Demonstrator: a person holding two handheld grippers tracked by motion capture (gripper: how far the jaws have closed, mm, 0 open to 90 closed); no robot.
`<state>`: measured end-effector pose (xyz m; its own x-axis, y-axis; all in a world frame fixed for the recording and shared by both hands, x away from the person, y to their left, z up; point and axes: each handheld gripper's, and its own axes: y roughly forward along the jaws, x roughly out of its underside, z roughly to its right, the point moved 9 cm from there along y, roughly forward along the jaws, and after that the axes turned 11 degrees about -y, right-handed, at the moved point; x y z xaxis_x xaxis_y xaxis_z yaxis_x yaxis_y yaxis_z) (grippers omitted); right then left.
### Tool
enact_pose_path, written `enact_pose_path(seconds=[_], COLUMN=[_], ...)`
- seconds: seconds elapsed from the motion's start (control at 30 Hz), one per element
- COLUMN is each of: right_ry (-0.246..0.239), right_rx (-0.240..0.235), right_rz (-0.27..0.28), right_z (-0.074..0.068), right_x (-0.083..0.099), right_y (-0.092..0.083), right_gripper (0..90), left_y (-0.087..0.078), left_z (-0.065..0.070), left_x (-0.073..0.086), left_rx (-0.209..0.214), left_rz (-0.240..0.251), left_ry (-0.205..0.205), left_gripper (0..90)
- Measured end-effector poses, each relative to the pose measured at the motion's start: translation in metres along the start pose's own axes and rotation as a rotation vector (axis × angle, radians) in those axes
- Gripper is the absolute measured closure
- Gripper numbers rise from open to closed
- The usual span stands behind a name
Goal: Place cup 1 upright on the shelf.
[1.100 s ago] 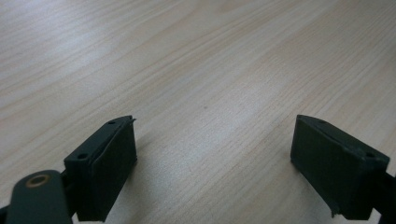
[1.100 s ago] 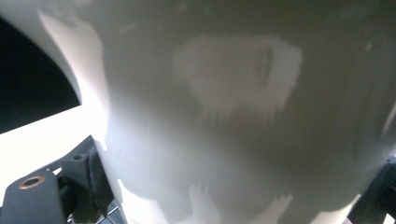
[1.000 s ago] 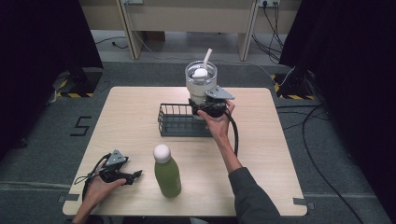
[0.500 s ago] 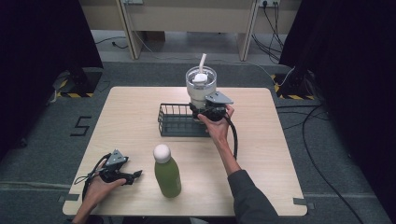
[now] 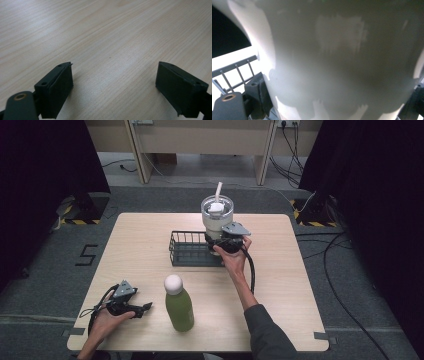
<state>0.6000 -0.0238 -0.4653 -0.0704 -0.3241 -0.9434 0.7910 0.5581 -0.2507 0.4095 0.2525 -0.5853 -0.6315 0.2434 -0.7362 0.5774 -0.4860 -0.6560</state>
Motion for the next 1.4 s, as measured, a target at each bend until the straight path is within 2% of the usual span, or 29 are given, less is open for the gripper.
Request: enact_pose_path(seconds=[0.43,0.63,0.97,1.07,1.13,1.4], right_ry=[-0.005,0.006,0.018,0.028,0.012,0.013], right_rx=[0.008,0.007,-0.022,-0.017,-0.019,-0.018], right_rz=[-0.008,0.009,-0.014,-0.020,-0.025,-0.057], right_z=[-0.001,0.001,0.002,0.001,0.001,0.000], right_x=[0.013,0.015,0.016,0.016,0.016,0.017], right_y=[0.003,0.002,0.001,0.001,0.001,-0.003], right_gripper=[11.0,10.8,10.1,9.9,10.0,9.9], left_y=[0.000,0.000,0.000,0.000,0.000,0.000], left_z=[0.000,0.000,0.000,0.000,0.000,0.000], left_x=[0.000,0.000,0.000,0.000,0.000,0.000], left_rx=[0.000,0.000,-0.001,-0.001,-0.001,-0.001], left_rz=[0.001,0.000,0.000,0.000,0.000,0.000], left_ry=[0.000,0.001,0.001,0.001,0.001,0.001], left_gripper=[13.4,13.4,13.4,13.4,13.4,13.4])
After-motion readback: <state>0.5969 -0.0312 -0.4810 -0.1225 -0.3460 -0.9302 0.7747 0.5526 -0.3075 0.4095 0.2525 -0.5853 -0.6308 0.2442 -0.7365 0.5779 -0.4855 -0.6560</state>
